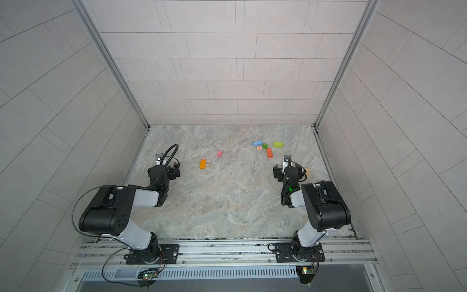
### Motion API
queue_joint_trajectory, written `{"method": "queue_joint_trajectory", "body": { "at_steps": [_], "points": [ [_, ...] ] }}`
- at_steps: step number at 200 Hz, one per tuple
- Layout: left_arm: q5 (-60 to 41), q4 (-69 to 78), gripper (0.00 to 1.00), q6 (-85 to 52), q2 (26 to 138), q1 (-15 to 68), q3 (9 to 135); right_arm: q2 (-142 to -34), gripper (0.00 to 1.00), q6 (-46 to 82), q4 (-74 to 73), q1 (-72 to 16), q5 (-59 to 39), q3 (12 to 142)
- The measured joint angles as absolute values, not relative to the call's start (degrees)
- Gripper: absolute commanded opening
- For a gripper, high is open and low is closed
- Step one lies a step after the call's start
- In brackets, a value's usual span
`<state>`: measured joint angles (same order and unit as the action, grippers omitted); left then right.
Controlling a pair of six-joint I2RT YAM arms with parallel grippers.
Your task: Build the wood block tower
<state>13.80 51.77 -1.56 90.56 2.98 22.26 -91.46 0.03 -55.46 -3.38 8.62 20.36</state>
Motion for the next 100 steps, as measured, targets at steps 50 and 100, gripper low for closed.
{"method": "queue_joint_trajectory", "body": {
  "at_steps": [50,100],
  "points": [
    [14.1,51.8,1.00,-1.5,90.6,3.0,22.3,-91.5,0.99,0.1,-55.5,-3.4,9.0,20.4],
    [14.5,51.8,1.00,-1.5,90.6,3.0,22.3,-91.5,0.99,0.0,-55.5,-3.4,9.2,20.4]
  ]
}}
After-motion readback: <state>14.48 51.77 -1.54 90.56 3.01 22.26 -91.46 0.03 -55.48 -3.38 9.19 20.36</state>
